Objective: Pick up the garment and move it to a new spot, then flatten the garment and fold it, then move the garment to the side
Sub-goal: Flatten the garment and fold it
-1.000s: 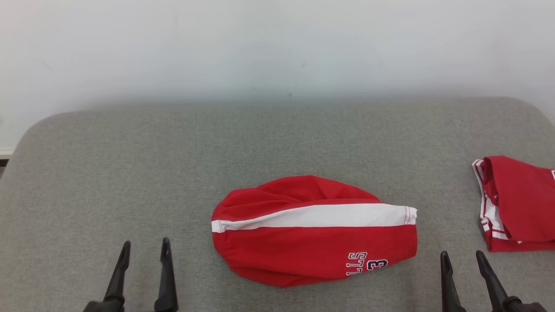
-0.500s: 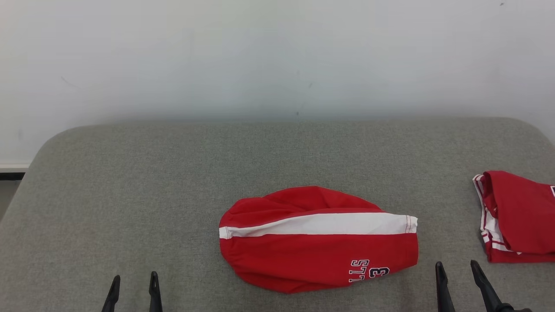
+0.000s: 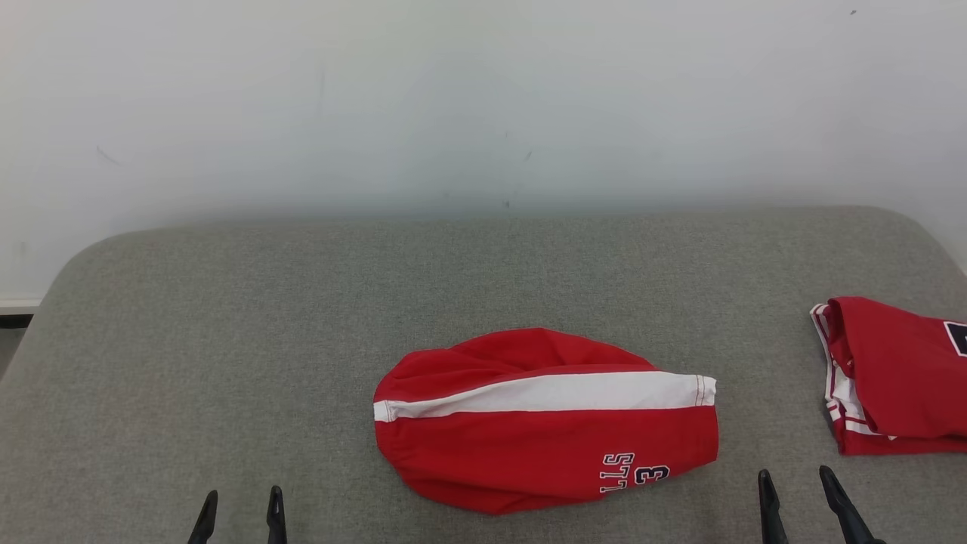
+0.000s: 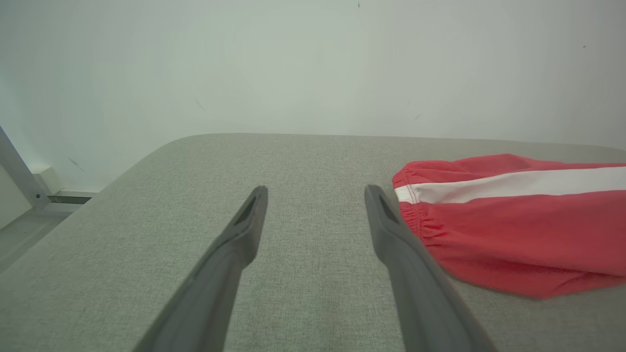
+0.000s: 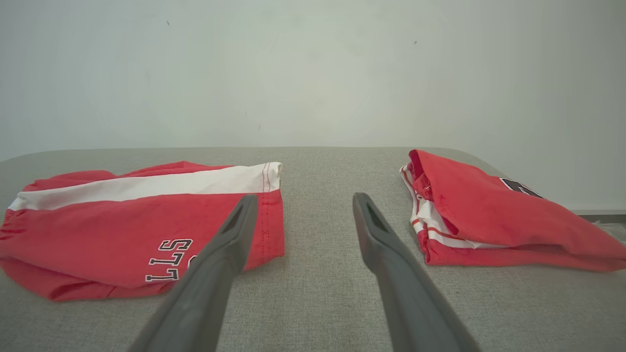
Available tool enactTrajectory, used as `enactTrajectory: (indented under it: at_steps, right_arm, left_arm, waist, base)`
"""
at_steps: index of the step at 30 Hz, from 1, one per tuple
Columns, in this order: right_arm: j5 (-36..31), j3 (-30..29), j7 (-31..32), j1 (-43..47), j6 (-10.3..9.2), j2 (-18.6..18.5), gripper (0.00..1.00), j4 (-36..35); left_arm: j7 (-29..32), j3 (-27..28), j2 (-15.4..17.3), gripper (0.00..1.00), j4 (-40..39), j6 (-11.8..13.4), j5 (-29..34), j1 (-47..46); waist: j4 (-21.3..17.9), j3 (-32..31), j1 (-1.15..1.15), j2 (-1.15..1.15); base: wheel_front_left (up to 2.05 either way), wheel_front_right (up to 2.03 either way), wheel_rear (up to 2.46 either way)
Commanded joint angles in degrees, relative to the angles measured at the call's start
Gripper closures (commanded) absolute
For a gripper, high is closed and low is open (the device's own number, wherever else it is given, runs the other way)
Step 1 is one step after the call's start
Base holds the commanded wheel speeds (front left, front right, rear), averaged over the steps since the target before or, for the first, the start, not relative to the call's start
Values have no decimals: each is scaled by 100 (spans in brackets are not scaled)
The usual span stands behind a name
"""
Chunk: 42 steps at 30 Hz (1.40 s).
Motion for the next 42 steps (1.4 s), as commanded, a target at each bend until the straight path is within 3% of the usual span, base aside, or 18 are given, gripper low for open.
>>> enactTrajectory:
  at_steps: [1, 35, 42]
  right_arm:
    - [-22, -13, -25, 16, -17, 0, 0, -14]
    - [84, 68, -25, -34, -17, 0, 0, -50]
    - [-23, 127, -25, -193, -17, 0, 0, -17]
  left_arm:
    - [-15, 18, -16, 0, 21, -32, 23, 20]
    - [-16, 31, -71, 0, 153, -118, -16, -112]
    - [-16, -186, -71, 0, 514, -274, -131, -474]
  waist:
    - [-3, 1, 0, 0]
    - [-88, 108, 0, 0]
    - [-76, 176, 0, 0]
  base:
    - [0, 0, 0]
    - [0, 0, 0]
    - [0, 0, 0]
